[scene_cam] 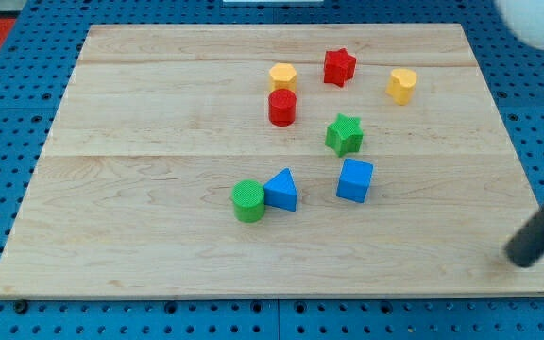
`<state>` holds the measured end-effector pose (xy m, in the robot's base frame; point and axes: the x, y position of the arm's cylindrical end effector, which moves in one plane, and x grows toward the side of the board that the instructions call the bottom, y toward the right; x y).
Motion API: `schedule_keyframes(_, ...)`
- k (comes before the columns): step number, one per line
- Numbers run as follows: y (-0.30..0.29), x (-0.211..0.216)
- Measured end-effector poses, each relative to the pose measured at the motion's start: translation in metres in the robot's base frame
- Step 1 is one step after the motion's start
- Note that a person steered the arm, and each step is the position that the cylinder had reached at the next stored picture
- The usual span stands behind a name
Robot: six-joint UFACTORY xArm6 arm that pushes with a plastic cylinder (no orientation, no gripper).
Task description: Place the blue cube in between the green star and blue triangle
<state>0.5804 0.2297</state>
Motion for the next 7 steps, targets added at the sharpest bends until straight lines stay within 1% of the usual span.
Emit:
schedule_keyframes(1,-0.073,-0.029)
schedule_keyframes(2,-0.127,-0.043)
schedule_keyframes(3,-0.109,-0.057)
schedule_keyframes(4,-0.115,-0.078)
schedule_keyframes(5,-0.151,-0.094)
schedule_keyframes(6,-0.120,-0.081)
schedule_keyframes(7,-0.047,-0.026)
